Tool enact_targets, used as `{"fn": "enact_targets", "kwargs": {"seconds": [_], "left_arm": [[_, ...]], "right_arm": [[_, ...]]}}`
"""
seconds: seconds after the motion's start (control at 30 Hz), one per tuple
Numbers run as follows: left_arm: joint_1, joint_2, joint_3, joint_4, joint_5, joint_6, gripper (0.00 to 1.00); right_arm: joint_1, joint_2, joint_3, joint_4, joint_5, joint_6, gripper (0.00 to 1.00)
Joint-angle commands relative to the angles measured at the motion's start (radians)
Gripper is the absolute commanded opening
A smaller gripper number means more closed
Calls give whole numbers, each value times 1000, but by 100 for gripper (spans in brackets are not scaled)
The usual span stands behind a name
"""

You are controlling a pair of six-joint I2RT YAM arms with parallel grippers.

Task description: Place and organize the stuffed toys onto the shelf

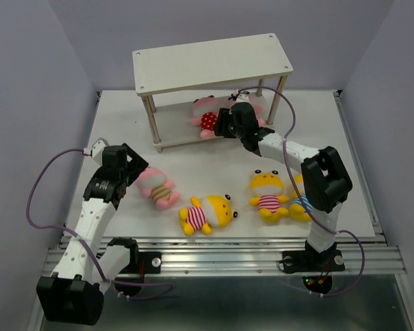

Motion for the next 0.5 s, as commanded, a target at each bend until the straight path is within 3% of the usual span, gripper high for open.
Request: {"fn": "enact_targets", "kwargs": {"seconds": [0.0, 0.2, 0.47], "left_arm": [[1, -7, 11, 16, -9, 16, 99], [1, -14, 12, 1, 0, 14, 99], [1, -23, -6, -60, 52, -4, 99]], "right_arm": [[-6, -42, 42, 12, 33, 8, 58], [-6, -93, 26, -1, 39, -8, 60], [-6, -173, -17, -17, -21, -28, 77]]}}
